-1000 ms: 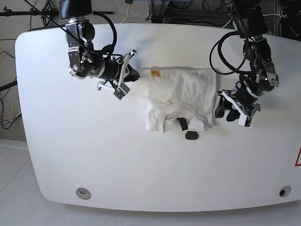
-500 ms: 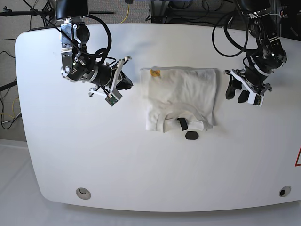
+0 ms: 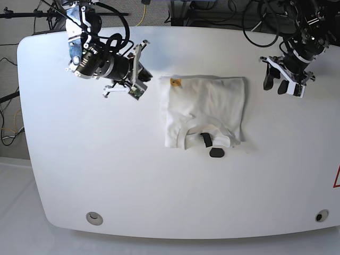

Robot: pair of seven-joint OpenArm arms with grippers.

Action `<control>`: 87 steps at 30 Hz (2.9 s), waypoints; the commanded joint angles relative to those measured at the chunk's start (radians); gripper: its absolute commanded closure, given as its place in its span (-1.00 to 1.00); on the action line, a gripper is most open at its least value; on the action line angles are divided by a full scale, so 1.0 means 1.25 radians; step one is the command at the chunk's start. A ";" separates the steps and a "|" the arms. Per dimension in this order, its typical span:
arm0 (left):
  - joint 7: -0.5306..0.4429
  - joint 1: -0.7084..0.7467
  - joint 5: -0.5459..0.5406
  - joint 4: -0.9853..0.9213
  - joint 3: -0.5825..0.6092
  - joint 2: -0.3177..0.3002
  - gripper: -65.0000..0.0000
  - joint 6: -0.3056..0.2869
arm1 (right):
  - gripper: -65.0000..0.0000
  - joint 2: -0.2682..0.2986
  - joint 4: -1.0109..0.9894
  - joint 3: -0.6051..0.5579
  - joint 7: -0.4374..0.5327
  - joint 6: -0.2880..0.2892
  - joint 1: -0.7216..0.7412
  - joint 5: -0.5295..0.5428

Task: Fold the T-shirt properly

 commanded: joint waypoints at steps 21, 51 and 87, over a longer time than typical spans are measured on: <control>-0.019 0.032 -0.012 0.013 -0.050 -0.007 0.18 -0.001 | 1.00 -0.091 -0.139 -0.304 0.020 0.004 0.181 0.012; -0.019 0.032 -0.013 0.013 -0.098 -0.008 0.18 -0.001 | 1.00 -0.181 -0.496 -0.326 0.157 0.004 0.397 0.011; -0.019 0.043 -0.013 0.018 -0.102 -0.008 0.18 -0.001 | 1.00 -0.163 -0.500 -0.288 0.179 0.004 0.452 0.018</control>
